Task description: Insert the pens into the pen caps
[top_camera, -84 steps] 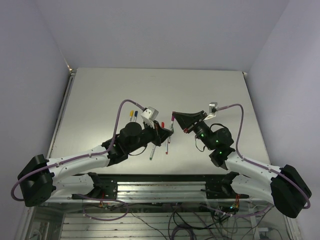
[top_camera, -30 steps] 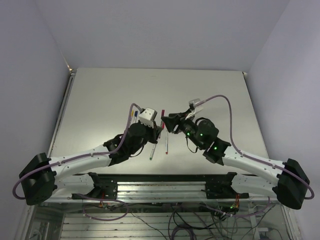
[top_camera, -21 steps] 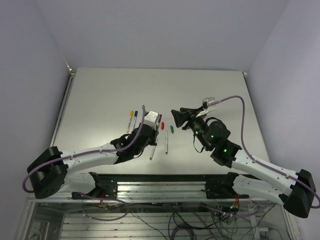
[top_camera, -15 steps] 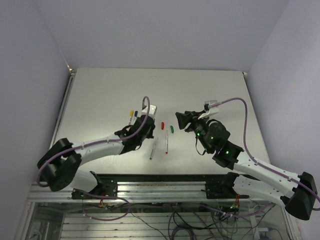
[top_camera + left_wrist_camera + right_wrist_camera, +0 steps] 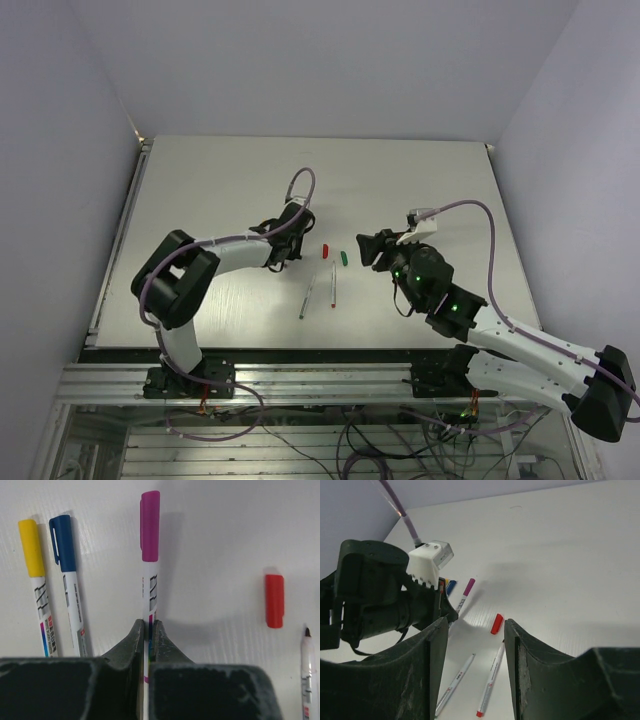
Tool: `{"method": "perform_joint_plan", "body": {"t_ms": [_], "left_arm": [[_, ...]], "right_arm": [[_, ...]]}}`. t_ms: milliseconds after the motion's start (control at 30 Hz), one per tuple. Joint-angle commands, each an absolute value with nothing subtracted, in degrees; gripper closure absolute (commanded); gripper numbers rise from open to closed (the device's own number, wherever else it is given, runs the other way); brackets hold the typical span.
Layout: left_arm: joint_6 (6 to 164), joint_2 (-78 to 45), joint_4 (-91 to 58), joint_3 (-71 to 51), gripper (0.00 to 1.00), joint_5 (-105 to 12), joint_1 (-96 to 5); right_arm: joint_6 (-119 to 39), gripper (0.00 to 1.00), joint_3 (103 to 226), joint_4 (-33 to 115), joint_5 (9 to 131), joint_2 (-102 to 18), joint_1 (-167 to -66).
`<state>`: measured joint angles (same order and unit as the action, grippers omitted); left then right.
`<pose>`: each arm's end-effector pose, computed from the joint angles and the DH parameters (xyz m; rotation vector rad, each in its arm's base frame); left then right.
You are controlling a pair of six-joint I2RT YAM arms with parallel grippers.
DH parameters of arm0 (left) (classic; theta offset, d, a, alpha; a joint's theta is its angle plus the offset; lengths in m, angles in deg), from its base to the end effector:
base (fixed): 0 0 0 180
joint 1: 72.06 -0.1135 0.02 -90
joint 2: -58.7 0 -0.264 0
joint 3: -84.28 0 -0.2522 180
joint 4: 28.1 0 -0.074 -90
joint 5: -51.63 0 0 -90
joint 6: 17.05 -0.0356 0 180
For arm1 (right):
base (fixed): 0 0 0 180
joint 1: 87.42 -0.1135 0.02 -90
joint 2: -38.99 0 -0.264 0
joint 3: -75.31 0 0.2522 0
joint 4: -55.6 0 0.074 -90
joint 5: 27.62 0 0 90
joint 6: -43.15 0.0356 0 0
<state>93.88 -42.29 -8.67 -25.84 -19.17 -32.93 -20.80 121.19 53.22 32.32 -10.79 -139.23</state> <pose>0.2825 -0.2147 0.1593 0.2343 2.3778 -0.0788 0.1410 0.1504 0.2865 0.0192 1.6992 0.5851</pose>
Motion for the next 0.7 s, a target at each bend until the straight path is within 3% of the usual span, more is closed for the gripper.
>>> {"method": "perform_joint_plan", "body": {"t_ms": [0, 433, 667], "left_arm": [[93.70, -44.99, -5.69, -22.90, 0.93, -21.44, -34.42], [95.80, -46.86, -3.78, -22.20, 0.88, -18.68, -35.30], [95.80, -43.71, -2.59, -22.11, 0.76, -17.39, -35.69]], "right_arm": [[-19.63, 0.52, 120.11, 52.43, 31.26, -10.74, -139.42], [-20.04, 0.52, 119.93, 52.48, 30.83, -13.27, -139.39], [-19.74, 0.52, 119.58, 53.38, 30.94, -14.49, -139.37]]}}
